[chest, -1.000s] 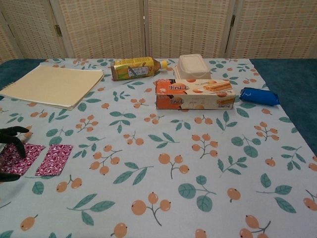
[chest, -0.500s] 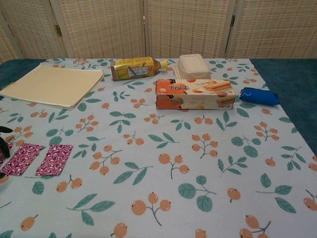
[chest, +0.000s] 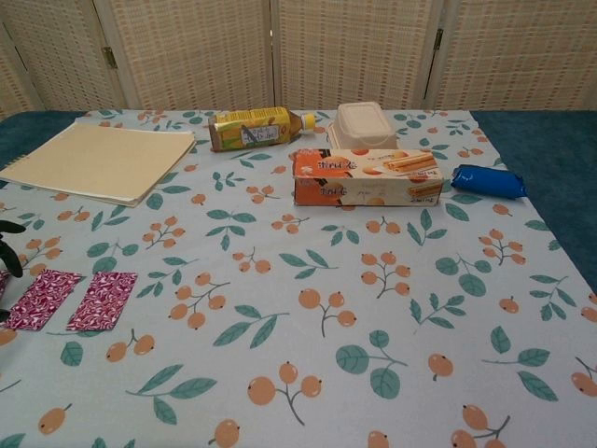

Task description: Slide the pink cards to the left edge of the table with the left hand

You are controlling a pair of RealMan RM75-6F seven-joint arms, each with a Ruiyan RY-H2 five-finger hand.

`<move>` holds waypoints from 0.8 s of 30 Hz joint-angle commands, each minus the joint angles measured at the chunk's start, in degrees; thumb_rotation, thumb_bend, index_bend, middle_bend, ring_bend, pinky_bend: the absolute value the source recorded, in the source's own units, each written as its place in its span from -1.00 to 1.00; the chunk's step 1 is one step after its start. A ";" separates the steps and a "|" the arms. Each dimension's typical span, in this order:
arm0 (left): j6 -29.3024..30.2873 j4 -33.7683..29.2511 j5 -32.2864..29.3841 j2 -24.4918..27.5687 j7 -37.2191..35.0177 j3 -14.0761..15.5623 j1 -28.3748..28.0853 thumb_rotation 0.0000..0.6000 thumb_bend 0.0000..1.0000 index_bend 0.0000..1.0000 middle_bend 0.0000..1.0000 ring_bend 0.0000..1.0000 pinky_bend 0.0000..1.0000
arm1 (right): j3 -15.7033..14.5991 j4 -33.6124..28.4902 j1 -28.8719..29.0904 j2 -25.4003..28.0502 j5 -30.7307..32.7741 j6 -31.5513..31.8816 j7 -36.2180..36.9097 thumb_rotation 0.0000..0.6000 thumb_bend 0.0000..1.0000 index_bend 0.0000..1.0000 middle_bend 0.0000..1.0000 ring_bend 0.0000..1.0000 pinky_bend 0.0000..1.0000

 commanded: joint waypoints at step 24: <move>-6.02 -7.12 -11.01 -4.76 18.34 -2.48 -8.46 1.00 -0.62 -0.53 -1.00 -1.00 -1.00 | 0.16 3.47 0.21 -0.61 0.68 -0.91 3.74 1.00 -0.42 -0.93 -0.94 -1.00 -1.00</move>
